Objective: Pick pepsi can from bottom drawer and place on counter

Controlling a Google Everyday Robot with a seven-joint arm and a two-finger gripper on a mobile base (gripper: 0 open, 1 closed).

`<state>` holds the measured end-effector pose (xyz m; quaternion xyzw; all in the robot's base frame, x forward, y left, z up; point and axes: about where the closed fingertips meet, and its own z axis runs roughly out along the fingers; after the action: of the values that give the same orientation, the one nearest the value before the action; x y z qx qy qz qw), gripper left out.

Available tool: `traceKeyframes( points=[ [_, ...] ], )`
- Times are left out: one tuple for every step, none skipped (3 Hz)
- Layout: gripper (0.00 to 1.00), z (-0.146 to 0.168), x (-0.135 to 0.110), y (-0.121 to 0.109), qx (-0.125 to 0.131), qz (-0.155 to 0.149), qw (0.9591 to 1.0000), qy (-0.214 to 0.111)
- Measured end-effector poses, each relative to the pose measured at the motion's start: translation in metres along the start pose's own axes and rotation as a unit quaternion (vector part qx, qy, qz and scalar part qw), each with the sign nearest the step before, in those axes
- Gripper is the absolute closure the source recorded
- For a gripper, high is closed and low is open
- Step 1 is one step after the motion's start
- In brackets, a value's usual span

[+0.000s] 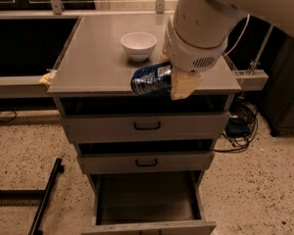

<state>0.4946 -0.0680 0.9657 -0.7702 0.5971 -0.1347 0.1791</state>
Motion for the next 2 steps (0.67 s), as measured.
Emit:
traceKeyframes(
  points=[
    [1.0, 0.021, 0.028, -0.013, 0.027, 0.03, 0.9992, -0.008],
    [1.0, 0.043, 0.058, -0.055, 0.071, 0.051, 0.9957, -0.032]
  ],
)
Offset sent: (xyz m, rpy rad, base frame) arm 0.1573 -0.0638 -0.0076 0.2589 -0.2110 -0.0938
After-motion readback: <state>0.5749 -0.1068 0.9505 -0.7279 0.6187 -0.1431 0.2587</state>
